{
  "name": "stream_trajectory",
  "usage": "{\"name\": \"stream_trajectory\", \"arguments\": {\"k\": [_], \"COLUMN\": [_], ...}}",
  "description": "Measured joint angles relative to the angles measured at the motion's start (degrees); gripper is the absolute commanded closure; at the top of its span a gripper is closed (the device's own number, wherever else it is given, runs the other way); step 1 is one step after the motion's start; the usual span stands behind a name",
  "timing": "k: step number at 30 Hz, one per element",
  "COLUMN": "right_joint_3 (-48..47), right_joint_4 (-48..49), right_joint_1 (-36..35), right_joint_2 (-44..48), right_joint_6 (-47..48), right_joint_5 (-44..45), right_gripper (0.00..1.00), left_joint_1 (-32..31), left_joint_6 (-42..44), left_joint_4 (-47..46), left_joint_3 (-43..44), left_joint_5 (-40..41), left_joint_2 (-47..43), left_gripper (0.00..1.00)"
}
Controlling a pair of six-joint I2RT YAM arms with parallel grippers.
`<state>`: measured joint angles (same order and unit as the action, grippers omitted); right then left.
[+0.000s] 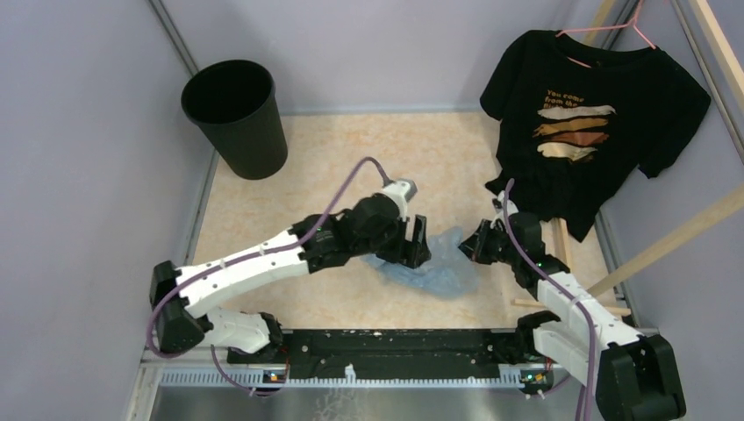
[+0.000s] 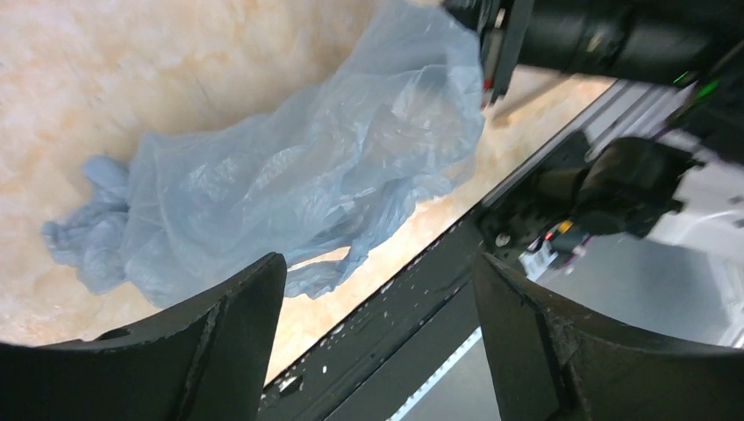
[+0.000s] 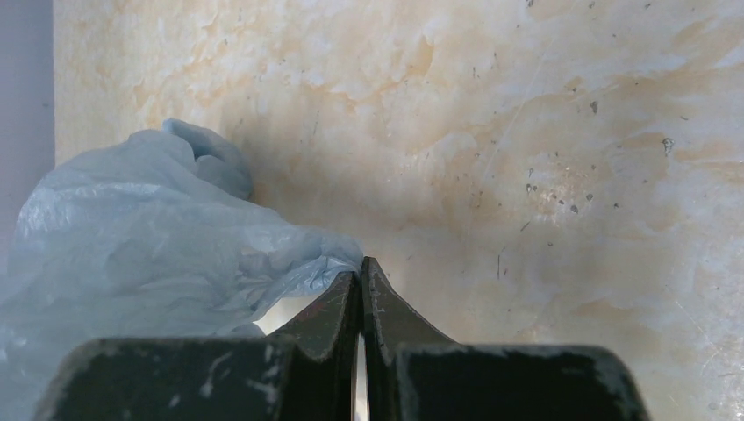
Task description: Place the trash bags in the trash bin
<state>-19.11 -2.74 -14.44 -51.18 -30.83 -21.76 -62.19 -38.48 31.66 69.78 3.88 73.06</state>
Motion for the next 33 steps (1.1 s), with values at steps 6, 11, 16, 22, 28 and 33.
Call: {"name": "stream_trajectory", "arguments": {"k": [6,11,16,22,28,33], "right_joint_3": [0.0,-0.07,-0.04,0.0,0.0,0.0], "right_joint_4": [0.09,-1.01,-1.53,-1.25,-1.64,-1.62], "right_joint_1": [0.0,0.0,0.0,0.0,0.0,0.0], "right_joint_2": [-0.22,0.04,2.23,2.27,2.69,3.78], "right_joint_6": [0.44,1.66,1.81,1.2,0.37,-1.36], "right_joint_5": [-1.31,-1.81,-1.84,-3.41,-4.31,-5.88], "right_gripper": [1.0,1.0,1.0,1.0,1.0,1.0], "left_joint_1": [-9.16,-16.06,-20.37,-26.67,-27.08,-27.34], "left_joint_6": [2.29,3.04,3.1,3.3,4.2,1.81], "left_joint_4": [0.66,4.57,6.97,8.07,7.02,7.87], "left_joint_3": [-1.09,-1.09,-1.09,0.83,1.09,0.79], "left_joint_5": [6.19,17.94,25.42,31.19,34.14,37.7], "left_joint_2": [8.76,12.72,13.92,17.27,21.7,24.9], "left_gripper": [0.09,0.14,0.24,0.28,0.19,0.18]}}
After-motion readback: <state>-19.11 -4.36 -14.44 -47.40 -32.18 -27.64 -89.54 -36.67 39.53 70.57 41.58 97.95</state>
